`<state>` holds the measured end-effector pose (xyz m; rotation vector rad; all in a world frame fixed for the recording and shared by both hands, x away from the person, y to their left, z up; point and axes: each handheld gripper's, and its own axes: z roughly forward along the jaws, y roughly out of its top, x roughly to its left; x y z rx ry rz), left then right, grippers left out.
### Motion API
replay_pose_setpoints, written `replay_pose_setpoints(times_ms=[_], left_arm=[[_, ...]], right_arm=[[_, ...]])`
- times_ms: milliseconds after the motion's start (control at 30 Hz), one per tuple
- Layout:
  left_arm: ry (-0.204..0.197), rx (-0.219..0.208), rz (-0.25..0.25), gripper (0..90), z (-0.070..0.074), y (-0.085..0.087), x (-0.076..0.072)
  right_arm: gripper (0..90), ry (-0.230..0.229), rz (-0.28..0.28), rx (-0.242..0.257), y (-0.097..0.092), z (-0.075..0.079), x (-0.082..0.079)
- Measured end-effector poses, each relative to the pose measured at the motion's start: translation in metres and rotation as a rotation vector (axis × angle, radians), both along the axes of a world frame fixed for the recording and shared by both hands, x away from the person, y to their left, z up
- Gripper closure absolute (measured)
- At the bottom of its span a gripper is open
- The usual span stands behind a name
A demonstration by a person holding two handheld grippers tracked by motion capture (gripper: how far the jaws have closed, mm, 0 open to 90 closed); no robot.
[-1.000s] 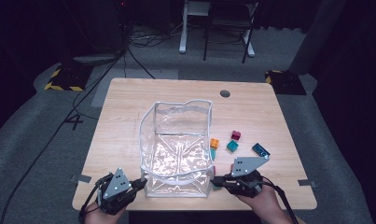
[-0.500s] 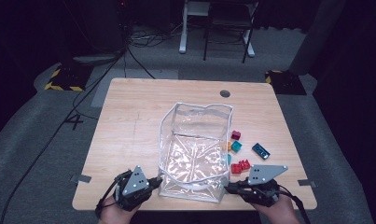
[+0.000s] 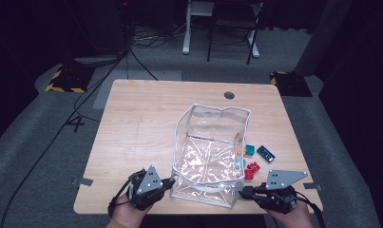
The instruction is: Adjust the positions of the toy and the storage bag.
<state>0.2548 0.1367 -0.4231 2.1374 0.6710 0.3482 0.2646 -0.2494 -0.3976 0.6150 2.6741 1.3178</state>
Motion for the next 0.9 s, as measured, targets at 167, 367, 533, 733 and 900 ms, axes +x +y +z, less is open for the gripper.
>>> replay_pose_setpoints(times_ms=[167, 367, 533, 733, 900], left_arm=[[-0.007, 0.008, 0.008, 86.7, 0.0, 0.002, -0.003], [-0.001, -0.008, -0.001, 79.1, 0.0, 0.011, -0.009], [0.032, -0.015, 0.025, 48.7, -0.004, 0.028, -0.008], [0.005, 0.005, 0.045, 37.5, -0.01, 0.044, -0.01], [-0.013, 0.002, 0.063, 34.8, -0.024, 0.057, -0.002]], right_arm=[[55.1, 0.018, 0.008, 0.054, -0.006, 0.0, 0.003], [48.0, -0.03, -0.011, 0.065, -0.025, 0.008, 0.004], [47.6, -0.071, -0.136, 0.058, -0.056, 0.012, 0.014], [47.4, -0.058, -0.287, 0.017, -0.087, -0.002, 0.043], [47.7, -0.047, -0.373, -0.005, -0.103, -0.018, 0.065]])
